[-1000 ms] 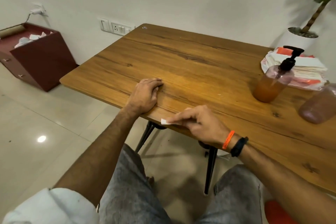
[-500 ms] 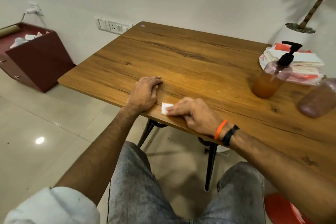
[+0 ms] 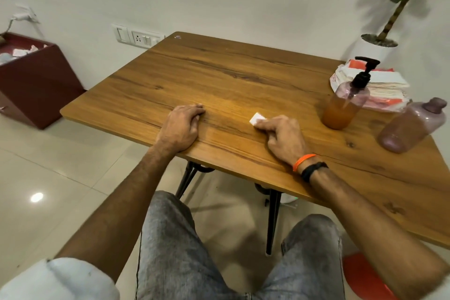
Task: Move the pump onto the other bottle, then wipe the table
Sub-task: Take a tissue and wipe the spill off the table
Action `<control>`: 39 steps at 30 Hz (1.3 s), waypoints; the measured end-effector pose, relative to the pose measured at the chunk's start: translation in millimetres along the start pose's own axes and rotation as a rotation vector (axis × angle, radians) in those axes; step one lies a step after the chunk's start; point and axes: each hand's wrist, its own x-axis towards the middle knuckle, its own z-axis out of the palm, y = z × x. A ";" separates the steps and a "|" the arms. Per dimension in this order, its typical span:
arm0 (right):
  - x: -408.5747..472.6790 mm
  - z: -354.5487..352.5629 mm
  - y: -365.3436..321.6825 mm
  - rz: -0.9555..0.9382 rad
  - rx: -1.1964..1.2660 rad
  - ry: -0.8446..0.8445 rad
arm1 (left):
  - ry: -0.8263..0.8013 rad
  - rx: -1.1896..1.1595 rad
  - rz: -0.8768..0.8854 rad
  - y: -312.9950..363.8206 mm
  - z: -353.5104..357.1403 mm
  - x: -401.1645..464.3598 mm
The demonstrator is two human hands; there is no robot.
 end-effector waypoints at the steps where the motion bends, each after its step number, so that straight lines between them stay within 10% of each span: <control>1: -10.4 1.3 -6.1 -0.037 0.016 -0.016 | 0.002 -0.001 -0.002 0.7 0.2 -0.3; 7: -69.2 1.4 -32.3 -0.299 0.188 -0.206 | -0.009 0.026 -0.027 4.5 -0.2 -0.3; 11: -45.5 -11.6 -22.1 -0.087 0.530 -0.136 | -0.006 0.037 -0.053 9.7 3.4 0.1; 14: -13.0 -12.4 -7.9 0.116 0.384 0.117 | -0.004 0.060 -0.074 13.8 7.8 -1.4; 19: -21.4 9.5 -14.3 -0.007 0.059 -0.004 | 0.001 0.065 -0.077 15.1 7.2 -2.7; 26: -75.9 7.0 -42.3 -0.294 0.221 -0.220 | 0.002 0.067 -0.088 15.8 7.6 -3.4; 31: -24.6 -4.2 -31.1 0.056 0.606 -0.122 | -0.002 0.064 -0.081 16.3 7.6 -3.1; 34: 15.0 3.8 -25.6 0.192 0.435 0.116 | -0.010 0.057 -0.082 16.2 6.9 -3.9; 39: 31.5 29.6 -33.4 0.002 0.059 -0.080 | -0.009 0.048 -0.077 13.0 6.4 -4.0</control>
